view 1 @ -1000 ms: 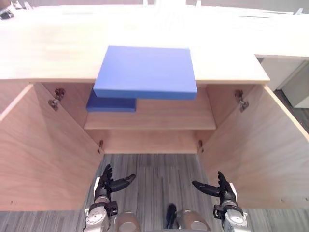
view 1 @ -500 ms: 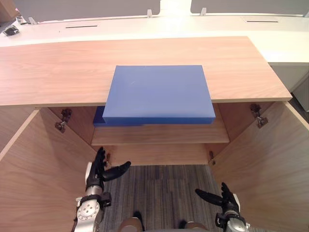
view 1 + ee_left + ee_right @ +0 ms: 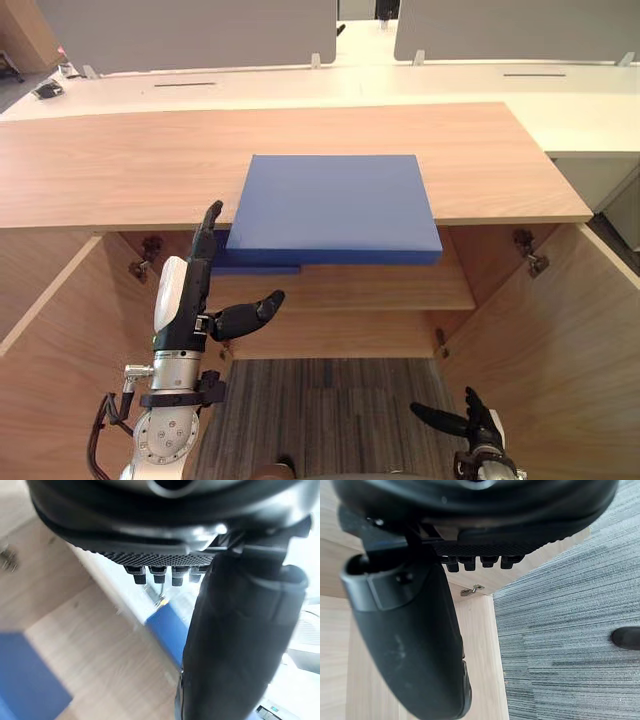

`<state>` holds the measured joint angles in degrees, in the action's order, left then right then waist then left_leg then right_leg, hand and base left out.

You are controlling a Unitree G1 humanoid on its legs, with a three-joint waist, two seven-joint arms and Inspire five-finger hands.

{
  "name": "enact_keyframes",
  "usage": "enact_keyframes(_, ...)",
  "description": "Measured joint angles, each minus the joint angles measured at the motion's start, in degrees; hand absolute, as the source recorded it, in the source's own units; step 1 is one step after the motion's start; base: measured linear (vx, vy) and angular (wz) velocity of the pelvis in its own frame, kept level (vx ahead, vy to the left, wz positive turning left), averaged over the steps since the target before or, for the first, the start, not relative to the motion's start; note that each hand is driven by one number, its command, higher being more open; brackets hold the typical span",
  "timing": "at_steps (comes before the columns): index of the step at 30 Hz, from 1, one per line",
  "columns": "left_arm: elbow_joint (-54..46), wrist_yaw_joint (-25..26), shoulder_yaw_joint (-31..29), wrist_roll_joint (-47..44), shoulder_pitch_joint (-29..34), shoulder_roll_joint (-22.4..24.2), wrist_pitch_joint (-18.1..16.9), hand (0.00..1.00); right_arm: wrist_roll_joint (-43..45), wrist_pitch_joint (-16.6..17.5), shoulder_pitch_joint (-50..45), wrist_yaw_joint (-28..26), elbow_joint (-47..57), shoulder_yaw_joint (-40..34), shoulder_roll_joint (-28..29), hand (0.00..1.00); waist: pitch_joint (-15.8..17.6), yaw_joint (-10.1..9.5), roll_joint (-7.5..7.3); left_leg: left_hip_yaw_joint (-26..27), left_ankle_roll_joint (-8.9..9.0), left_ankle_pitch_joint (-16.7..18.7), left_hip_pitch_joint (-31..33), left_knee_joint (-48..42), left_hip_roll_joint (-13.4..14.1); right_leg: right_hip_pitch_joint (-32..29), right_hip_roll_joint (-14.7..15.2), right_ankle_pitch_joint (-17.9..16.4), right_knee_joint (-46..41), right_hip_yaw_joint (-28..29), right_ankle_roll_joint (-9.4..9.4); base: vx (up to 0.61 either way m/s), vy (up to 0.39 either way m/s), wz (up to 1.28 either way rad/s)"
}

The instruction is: Walk over to the cabinet, pick up the folder, carry it to the office cabinet, place the folder inside the office cabinet, then close the office cabinet door

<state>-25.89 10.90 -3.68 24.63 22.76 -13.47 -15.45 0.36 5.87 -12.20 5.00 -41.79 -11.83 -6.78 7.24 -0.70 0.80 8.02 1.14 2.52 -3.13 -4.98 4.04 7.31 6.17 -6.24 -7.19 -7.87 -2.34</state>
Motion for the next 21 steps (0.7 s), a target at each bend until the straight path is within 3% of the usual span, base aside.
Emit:
enact_keyframes(4,-2.78,2.26,0.01,5.06,-0.03,-0.92,-0.07,1.0,-0.01,0.04,-0.02,-0.08,-0.02,1.53,0.25,1.0,-0.05,0.15,0.12,-0.42,-0.13,-1.21,-0.03,2.47,-1.16,-0.08,0.84,0.0,1.53,1.36,-0.21,-0.15,0.021,0.06)
enact_keyframes(9,-3.23,4.27,1.46,10.83,-1.03,-4.07,0.12,1.0,-0.01,0.05,-0.36,-0.13,-0.58,4.96,0.07,1.0,-0.14,0.52,0.1,-0.54,1.16,-4.25,-1.97,6.81,-1.29,-0.32,0.38,-0.14,2.38,1.78,-0.5,-0.08,-0.02,0.0)
enact_keyframes(12,-2.69,4.31,5.01,14.5,-4.41,-5.97,0.27,1.0,0.02,0.05,-0.46,-0.27,-1.6,5.77,0.07,1.0,-0.58,0.87,0.07,-0.28,1.26,-5.5,-2.02,8.31,-0.91,-1.0,-0.17,0.64,2.79,2.19,-1.57,0.0,-0.035,-0.05)
enact_keyframes(21,4.31,4.35,7.57,21.03,-15.44,-7.84,3.63,1.0,0.1,0.07,-1.83,-1.21,-1.66,5.79,0.08,1.0,-1.91,3.17,-0.06,2.26,0.65,-5.9,-3.22,9.75,-0.51,-1.28,-0.8,1.26,3.49,5.07,-1.5,0.05,-0.007,-0.17)
